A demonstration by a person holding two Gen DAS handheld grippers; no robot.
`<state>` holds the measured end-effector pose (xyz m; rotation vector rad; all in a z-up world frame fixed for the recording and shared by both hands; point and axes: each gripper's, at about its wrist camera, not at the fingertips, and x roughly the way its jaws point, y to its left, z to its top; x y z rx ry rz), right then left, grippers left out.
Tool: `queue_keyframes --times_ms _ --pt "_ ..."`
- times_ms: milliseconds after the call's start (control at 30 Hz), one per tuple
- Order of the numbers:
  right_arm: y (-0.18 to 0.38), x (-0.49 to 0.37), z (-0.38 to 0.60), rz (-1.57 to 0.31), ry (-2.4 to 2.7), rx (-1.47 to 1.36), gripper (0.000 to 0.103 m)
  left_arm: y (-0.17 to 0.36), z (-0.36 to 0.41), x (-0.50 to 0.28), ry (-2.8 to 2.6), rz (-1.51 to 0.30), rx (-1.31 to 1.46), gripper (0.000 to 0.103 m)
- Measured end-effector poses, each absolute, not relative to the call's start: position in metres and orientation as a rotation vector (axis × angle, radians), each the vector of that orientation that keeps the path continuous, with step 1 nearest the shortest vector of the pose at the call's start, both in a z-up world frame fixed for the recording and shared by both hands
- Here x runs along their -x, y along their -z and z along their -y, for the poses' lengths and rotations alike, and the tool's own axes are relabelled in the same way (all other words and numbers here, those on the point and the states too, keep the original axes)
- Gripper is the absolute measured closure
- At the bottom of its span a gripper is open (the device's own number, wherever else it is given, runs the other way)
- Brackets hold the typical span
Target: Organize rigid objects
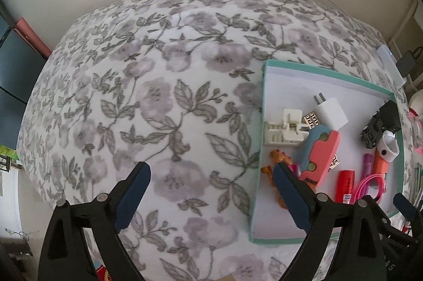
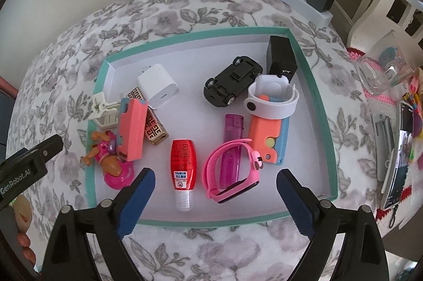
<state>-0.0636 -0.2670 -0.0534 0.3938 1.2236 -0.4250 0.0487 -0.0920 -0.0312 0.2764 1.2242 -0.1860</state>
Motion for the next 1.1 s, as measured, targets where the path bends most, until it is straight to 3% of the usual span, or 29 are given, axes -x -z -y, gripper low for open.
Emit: queue_keyframes --times_ms 1100 --pt "0.013 0.087 0.232 -1.113 0.451 -0.310 0.000 0.010 0.049 -0.010 0.197 -1.128 -0.322 0.009"
